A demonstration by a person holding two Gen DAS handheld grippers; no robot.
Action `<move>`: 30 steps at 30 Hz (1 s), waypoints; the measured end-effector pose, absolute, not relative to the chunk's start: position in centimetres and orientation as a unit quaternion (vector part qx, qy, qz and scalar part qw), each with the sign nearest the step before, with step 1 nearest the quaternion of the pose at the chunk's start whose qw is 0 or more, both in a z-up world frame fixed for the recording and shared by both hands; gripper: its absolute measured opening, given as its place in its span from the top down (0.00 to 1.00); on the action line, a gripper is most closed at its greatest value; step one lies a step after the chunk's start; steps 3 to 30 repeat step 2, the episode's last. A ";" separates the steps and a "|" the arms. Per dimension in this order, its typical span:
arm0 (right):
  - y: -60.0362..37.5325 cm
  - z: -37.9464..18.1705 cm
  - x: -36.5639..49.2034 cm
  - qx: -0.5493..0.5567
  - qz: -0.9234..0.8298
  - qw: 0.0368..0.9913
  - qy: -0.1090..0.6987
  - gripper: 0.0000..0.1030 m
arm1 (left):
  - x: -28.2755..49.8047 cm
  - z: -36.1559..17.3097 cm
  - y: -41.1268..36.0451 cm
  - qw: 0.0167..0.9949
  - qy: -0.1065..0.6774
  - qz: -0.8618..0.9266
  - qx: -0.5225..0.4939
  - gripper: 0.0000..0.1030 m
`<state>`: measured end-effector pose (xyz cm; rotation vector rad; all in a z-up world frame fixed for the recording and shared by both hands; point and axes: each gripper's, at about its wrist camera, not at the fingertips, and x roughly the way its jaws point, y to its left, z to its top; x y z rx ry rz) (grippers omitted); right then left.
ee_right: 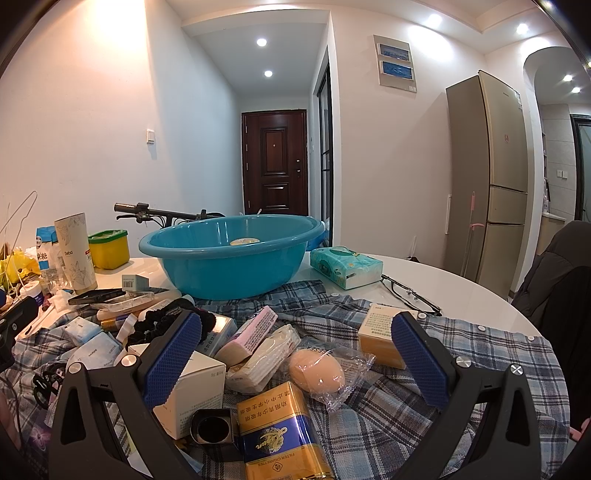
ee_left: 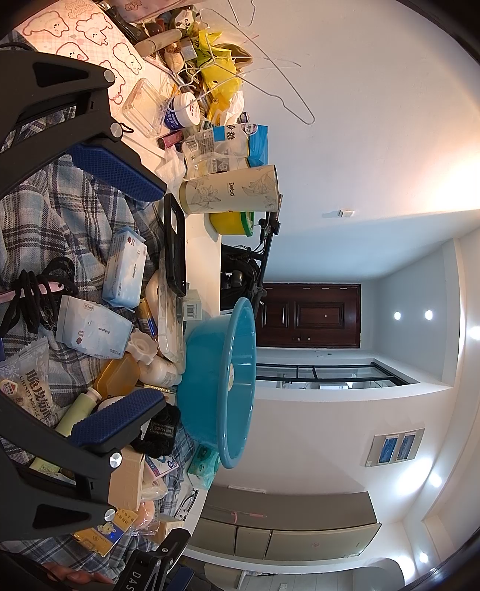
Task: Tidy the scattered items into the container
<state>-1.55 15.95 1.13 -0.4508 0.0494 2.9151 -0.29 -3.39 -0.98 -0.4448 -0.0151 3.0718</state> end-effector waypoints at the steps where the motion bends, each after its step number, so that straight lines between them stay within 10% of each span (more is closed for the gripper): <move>1: 15.9 1.1 -1.5 -0.152 0.984 0.096 0.017 0.01 | -0.3 -1.0 -3.5 0.018 -0.005 0.989 -0.143 0.00; 30: 16.0 1.1 -1.5 -0.152 0.984 0.096 0.017 0.01 | -0.3 -1.0 -3.5 0.018 -0.005 0.989 -0.143 0.00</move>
